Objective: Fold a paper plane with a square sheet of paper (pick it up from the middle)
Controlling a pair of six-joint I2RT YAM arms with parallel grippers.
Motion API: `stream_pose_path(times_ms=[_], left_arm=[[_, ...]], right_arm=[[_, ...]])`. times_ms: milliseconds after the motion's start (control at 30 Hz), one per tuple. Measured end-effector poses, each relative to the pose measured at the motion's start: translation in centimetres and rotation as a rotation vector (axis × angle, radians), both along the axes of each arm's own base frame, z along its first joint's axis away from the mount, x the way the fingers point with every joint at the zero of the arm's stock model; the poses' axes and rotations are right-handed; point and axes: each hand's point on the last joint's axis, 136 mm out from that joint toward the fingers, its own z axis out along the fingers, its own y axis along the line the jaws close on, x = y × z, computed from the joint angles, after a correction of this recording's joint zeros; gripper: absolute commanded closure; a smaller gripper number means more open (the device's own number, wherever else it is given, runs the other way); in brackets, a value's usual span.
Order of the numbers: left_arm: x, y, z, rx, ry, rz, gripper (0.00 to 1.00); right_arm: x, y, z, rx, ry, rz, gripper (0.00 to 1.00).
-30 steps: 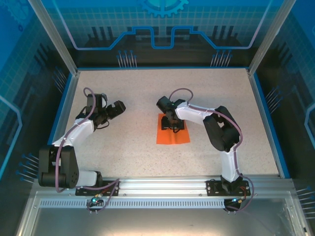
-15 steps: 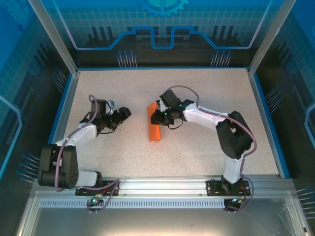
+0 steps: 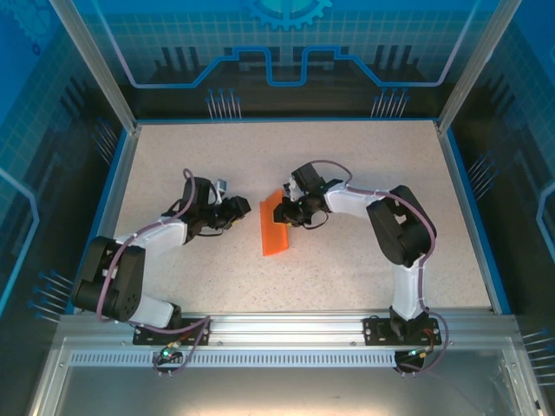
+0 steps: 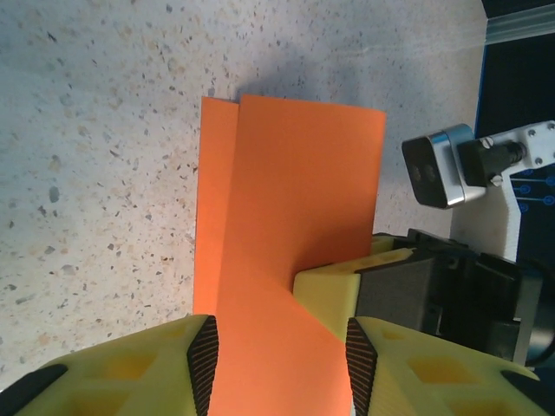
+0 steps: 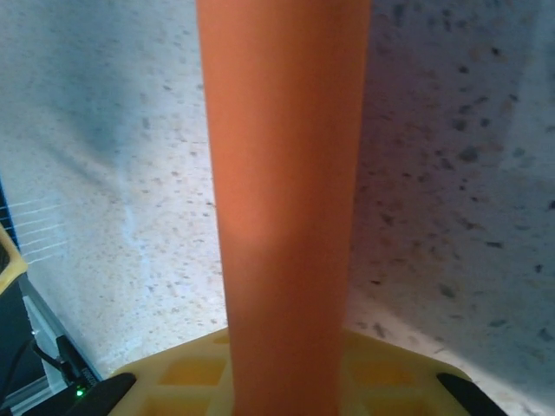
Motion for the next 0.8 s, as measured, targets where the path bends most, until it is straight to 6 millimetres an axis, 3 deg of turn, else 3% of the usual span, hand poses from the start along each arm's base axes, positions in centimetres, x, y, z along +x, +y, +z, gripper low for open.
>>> stream_pose_path(times_ms=[300, 800], left_arm=[[-0.4, -1.2, -1.9, 0.005, 0.049, -0.024, 0.54], [0.1, -0.6, -2.8, 0.051, 0.052, 0.015, 0.53]], right_arm=[[-0.7, -0.9, -2.0, -0.061, 0.042, 0.004, 0.75], [-0.7, -0.9, -2.1, -0.087, 0.0, 0.083, 0.7]])
